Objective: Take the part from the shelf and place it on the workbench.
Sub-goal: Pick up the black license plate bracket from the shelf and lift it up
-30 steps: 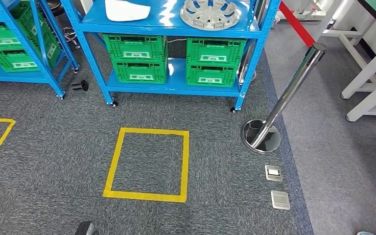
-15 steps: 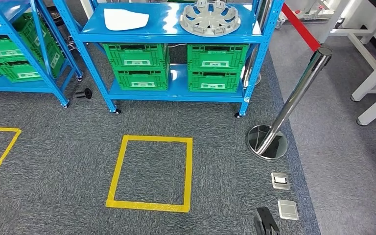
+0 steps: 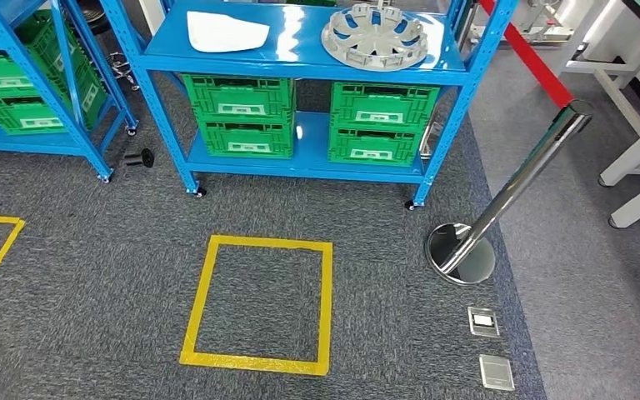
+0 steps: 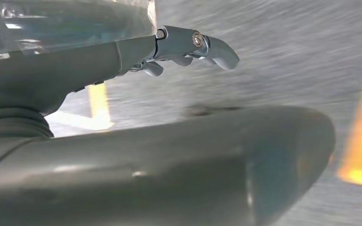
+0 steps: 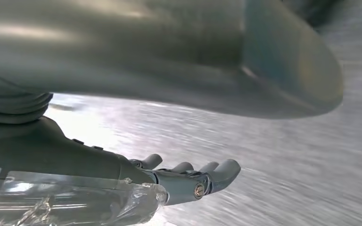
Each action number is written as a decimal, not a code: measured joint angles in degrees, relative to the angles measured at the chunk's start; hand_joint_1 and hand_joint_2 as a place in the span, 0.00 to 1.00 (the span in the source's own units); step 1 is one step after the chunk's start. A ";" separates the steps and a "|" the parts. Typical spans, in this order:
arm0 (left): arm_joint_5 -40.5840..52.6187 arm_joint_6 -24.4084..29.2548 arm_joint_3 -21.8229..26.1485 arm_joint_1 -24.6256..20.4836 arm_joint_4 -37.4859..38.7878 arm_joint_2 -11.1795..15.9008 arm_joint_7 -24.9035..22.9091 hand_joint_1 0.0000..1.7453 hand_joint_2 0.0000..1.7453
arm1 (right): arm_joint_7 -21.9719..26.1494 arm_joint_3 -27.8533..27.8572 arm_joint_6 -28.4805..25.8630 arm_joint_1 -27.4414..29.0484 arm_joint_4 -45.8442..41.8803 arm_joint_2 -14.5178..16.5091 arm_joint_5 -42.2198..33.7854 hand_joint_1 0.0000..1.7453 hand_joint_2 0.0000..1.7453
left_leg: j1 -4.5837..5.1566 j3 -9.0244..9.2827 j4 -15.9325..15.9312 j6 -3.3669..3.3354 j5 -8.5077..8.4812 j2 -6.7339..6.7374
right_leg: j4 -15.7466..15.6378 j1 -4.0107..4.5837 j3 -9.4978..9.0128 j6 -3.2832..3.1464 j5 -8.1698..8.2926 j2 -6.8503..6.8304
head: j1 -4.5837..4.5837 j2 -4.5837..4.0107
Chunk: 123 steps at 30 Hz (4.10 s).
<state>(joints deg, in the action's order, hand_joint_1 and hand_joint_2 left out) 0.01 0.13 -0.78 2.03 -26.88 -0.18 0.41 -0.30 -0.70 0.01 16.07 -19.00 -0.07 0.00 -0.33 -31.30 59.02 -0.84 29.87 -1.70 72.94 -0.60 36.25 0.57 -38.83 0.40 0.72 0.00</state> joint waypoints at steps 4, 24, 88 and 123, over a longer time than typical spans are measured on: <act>-0.01 0.01 0.03 -0.61 -2.48 0.07 -0.08 0.00 0.00 | -0.06 0.01 -0.01 1.53 2.44 -0.04 0.00 0.00 0.00 | 0.67 2.63 -0.06 -0.11 1.84 -0.96 | -5.14 0.75 1.31 -1.49 6.32 -0.02 | 0.99 0.00; 0.00 -0.01 -0.01 10.07 8.75 0.23 -0.36 0.00 0.00 | 0.25 0.09 -0.05 -9.63 -8.31 0.11 0.00 0.00 0.00 | 0.99 -2.44 2.31 1.35 0.07 1.17 | -14.23 1.15 -10.13 -2.94 4.10 1.37 | -1.09 -0.01; -12.95 3.03 -7.45 3.75 5.84 -0.45 -0.78 0.00 0.00 | -1.91 -6.08 -2.94 -9.16 -4.37 0.20 -10.80 0.00 0.00 | 0.49 -1.59 0.23 0.40 -1.04 1.11 | -15.27 0.94 -7.24 -2.11 6.84 0.73 | 0.28 0.00; -49.21 14.23 -44.30 -5.00 9.55 -1.35 -0.89 0.00 0.00 | -6.96 -35.19 -14.32 -17.86 1.46 -3.74 -43.01 0.00 0.00 | 0.49 -1.55 0.13 0.45 -1.09 1.11 | -15.28 0.94 -7.24 -2.16 6.87 0.73 | 0.27 0.00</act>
<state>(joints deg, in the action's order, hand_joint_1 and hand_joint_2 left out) -49.21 14.36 -45.08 -2.97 -17.33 -1.53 -0.48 -7.26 -35.89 -14.31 -1.79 -17.53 -3.81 -43.01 0.17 -32.85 59.15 -0.39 28.78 -0.59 57.66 0.34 29.01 -1.59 -31.96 1.13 0.99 0.00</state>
